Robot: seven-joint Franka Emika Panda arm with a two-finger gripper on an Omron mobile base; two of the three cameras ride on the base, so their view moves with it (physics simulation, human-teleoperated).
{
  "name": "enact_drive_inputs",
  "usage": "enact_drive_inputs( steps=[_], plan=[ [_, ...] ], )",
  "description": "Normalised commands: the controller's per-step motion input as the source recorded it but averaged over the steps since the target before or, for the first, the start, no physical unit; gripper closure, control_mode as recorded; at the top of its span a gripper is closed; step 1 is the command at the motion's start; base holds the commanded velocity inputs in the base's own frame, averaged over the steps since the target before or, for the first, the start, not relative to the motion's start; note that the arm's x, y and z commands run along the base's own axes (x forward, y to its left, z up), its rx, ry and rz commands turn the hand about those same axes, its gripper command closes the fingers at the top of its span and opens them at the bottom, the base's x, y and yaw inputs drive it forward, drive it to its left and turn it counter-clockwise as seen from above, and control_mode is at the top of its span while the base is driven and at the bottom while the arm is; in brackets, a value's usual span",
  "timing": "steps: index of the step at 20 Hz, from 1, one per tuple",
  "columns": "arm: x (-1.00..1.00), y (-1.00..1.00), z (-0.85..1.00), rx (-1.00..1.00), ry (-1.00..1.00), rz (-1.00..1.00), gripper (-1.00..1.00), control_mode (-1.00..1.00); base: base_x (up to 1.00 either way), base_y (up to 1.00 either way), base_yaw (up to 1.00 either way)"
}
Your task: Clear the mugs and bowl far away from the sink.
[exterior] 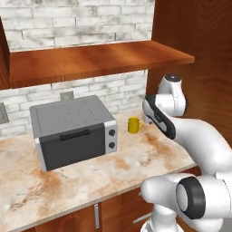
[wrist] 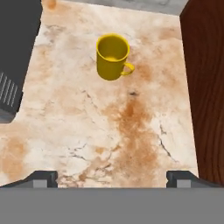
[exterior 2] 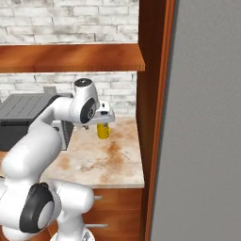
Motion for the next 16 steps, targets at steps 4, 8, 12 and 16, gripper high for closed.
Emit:
enact_drive_inputs(
  steps=[4,8,12,16],
  plan=[
    [-1.0,-0.03,0.49,0.04,-0.1,-0.18,-1.0,-1.0,0.0,0.0,0.0],
    [-0.98,0.0,0.4,0.0,-0.2,-0.16,-1.0,-1.0,0.0,0.0,0.0],
    [-0.9,0.03,0.21,0.0,-0.38,-0.09,-1.0,-1.0,0.0,0.0,0.0],
    [-0.67,0.2,0.38,0.01,-0.15,-0.01,-1.0,-1.0,0.0,0.0,0.0]
  ],
)
